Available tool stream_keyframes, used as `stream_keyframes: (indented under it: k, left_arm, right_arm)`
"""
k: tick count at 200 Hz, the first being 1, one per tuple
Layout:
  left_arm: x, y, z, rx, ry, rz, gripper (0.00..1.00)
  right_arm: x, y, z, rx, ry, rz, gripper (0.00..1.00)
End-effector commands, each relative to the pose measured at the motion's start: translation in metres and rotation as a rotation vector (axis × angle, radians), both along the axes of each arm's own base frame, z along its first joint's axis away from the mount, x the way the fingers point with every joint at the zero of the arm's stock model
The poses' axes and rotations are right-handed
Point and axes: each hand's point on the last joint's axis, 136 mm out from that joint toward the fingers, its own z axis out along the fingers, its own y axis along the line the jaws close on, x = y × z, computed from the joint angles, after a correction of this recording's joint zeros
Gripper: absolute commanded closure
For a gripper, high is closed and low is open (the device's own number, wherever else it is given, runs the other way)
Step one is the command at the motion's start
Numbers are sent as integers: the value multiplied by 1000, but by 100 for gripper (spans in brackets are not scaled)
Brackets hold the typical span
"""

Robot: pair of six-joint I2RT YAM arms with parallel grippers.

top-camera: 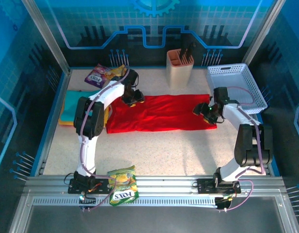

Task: Fold and stack the t-shirts

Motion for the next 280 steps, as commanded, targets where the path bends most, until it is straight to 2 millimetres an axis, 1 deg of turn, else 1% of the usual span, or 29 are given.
stream_keyframes:
  k: [1,8,28,37,49,53,58,70,88,105,122,127,140,156,173,201,225,251,280]
  left_arm:
    - [-14,0,25,-38,-49,-5,52]
    - [-21,1,24,-42,-41,-9,52]
    - [-37,1,18,-56,-28,-26,50]
    - [-44,4,14,-51,-18,-31,45]
    - [-51,7,8,-46,-9,-36,44]
    - [-53,6,6,-49,-6,-44,41]
    - [-56,4,4,-61,-5,-58,41]
    - [-61,2,-1,-77,-1,-77,40]
    - [-68,5,-12,-70,15,-83,39]
    - [-72,7,-19,-67,30,-76,38]
    - [-73,10,-25,-66,51,-52,38]
    - [-74,11,-27,-66,61,-42,39]
    - [-75,12,-35,-60,89,-23,40]
    - [-76,13,-44,-45,127,-14,42]
    - [-73,15,-50,-26,151,-21,42]
    - [-63,12,-50,-26,189,-64,43]
    - [-51,8,-49,-11,215,-105,45]
    - [-35,0,-46,-17,224,-147,47]
    - [-15,-16,-38,-19,186,-216,47]
  right_arm:
    - [30,3,7,-93,-48,59,33]
    - [40,5,8,-108,-62,70,33]
    - [65,12,3,-143,-80,96,33]
    - [75,13,-6,-157,-66,103,33]
    - [85,15,-18,-154,-29,108,33]
    - [88,15,-22,-153,-17,109,33]
    - [92,17,-24,-151,-12,109,33]
    - [93,19,-39,-155,23,110,32]
    - [92,22,-54,-169,52,106,32]
    - [90,20,-66,-189,80,101,32]
    - [86,17,-75,-210,119,100,31]
    - [85,17,-77,-209,127,101,33]
    - [82,20,-76,-193,132,103,31]
    - [75,26,-72,-190,139,112,32]
    - [64,36,-70,-180,172,130,32]
    - [37,53,-72,-155,237,152,31]
    - [13,68,-69,-120,260,168,32]
    - [-21,84,-65,-128,297,221,31]
    - [-71,109,-63,-100,313,276,31]
